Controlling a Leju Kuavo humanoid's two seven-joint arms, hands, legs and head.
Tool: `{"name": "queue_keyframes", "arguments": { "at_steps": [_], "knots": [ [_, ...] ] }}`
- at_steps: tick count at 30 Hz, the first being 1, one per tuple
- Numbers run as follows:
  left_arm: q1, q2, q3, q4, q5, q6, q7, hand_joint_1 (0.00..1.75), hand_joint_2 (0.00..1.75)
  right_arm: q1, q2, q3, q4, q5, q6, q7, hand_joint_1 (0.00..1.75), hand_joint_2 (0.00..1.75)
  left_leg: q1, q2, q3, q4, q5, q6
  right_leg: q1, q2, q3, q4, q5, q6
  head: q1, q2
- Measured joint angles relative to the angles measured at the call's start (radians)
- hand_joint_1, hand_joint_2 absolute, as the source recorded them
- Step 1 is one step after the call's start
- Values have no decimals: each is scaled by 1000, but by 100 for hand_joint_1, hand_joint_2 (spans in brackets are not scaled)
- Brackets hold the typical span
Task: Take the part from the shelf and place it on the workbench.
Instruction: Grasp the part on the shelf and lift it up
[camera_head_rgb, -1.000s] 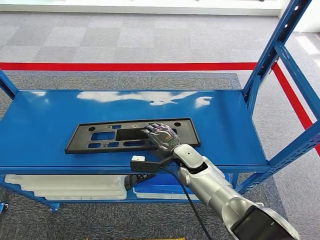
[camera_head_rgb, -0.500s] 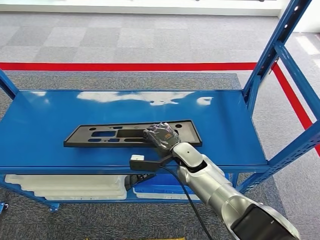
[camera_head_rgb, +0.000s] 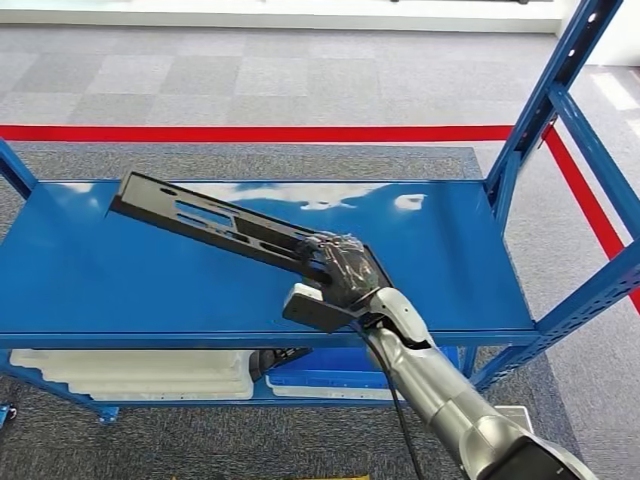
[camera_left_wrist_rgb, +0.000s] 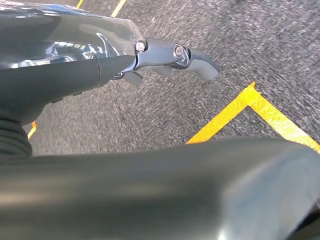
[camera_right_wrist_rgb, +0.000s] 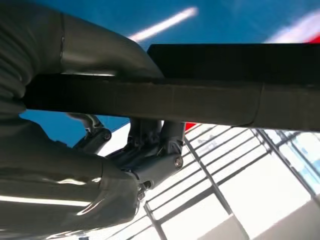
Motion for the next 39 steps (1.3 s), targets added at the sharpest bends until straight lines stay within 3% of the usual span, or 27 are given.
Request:
{"name": "queue_keyframes", "arguments": {
  "at_steps": [5, 10, 14, 24, 31, 39],
  "knots": [
    [15, 2, 20, 0, 26, 27, -17, 0, 0, 197, -62, -136, -304, -182, 25, -63, 175, 175, -1, 0, 0, 0, 0, 0, 0, -1, 0, 0, 0, 0, 0, 0],
    [19, 5, 36, 0, 44, 54, -50, 0, 0, 357, -119, -233, -562, -352, 110, -88, 175, 175, -1, 0, -1, 0, 0, 0, 0, 0, -1, 0, 0, 0, 0, 0],
    [15, 6, 43, 0, 52, 66, -68, 0, 175, 403, -152, -267, -683, -438, 182, -95, 175, 175, -1, 0, -2, 0, 0, 0, 0, 0, -2, 0, 0, 0, 0, 0],
    [-1, 6, 54, 0, 52, 76, -91, 0, 175, 402, -217, -268, -844, -662, 418, -73, 175, 175, -1, 0, -2, 0, 0, 0, 0, 0, -2, 0, 0, 0, 0, 0],
    [-6, 6, 60, 0, 69, 104, -113, 0, 175, 367, -245, -266, -964, -699, 438, -64, 175, 175, -1, 0, -2, 0, 0, 0, 0, -1, -2, 0, 0, 0, 0, 0],
    [-6, 3, 69, 0, 100, 146, -135, 0, 175, 405, -246, -257, -1041, -670, 404, -100, 175, 175, -1, 0, -2, 0, 0, 0, 0, 0, -2, 0, 0, 0, 0, 0]
  ]
}}
